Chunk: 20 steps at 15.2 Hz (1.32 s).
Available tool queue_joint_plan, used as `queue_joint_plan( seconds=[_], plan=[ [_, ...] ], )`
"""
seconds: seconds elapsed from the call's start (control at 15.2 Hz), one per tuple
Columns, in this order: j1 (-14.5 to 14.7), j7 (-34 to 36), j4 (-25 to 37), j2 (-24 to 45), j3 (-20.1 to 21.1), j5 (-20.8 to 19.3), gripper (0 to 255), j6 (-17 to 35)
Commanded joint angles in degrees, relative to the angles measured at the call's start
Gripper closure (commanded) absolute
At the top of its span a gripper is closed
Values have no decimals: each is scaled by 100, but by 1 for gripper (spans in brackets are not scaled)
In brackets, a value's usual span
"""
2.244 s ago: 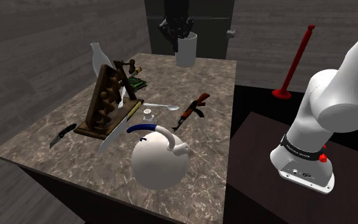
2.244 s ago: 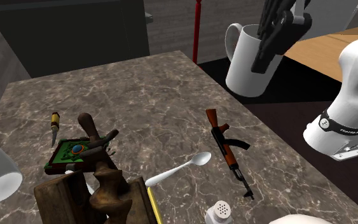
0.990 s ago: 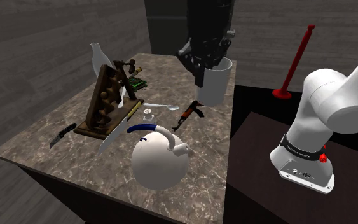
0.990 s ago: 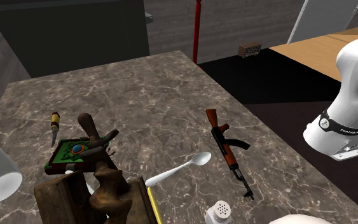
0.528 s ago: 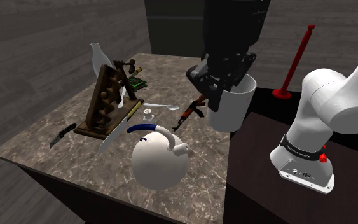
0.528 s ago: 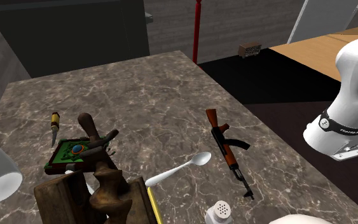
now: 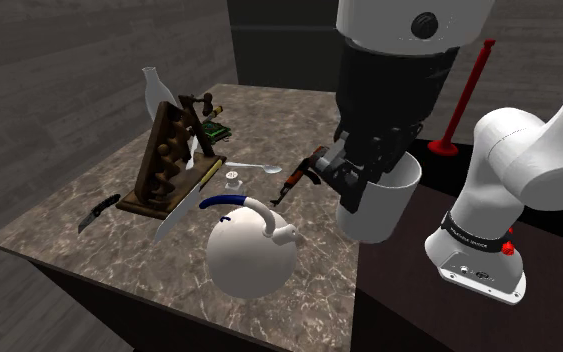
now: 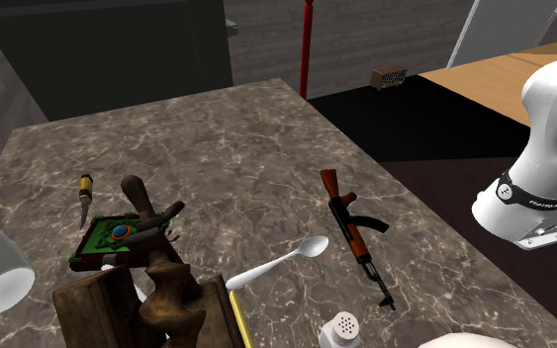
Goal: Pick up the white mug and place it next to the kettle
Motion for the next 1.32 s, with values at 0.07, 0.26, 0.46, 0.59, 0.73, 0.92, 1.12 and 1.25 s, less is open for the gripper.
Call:
queue_joint_plan(
  seconds=[0.07,0.26,0.46,0.59,0.73,0.92,1.12,1.25],
  plan=[
    [16,4,-224,-12,40,29,255,217],
    [33,6,-455,-19,83,60,255,443],
    [47,12,-677,-14,131,88,255,671],
    [55,17,-819,-4,166,107,255,825],
    [61,24,-958,13,203,124,255,980],
    [68,38,-1158,49,263,147,255,1215],
    [70,55,-1348,99,328,166,255,1455],
    [69,69,-1469,140,374,177,255,1617]
  ],
)
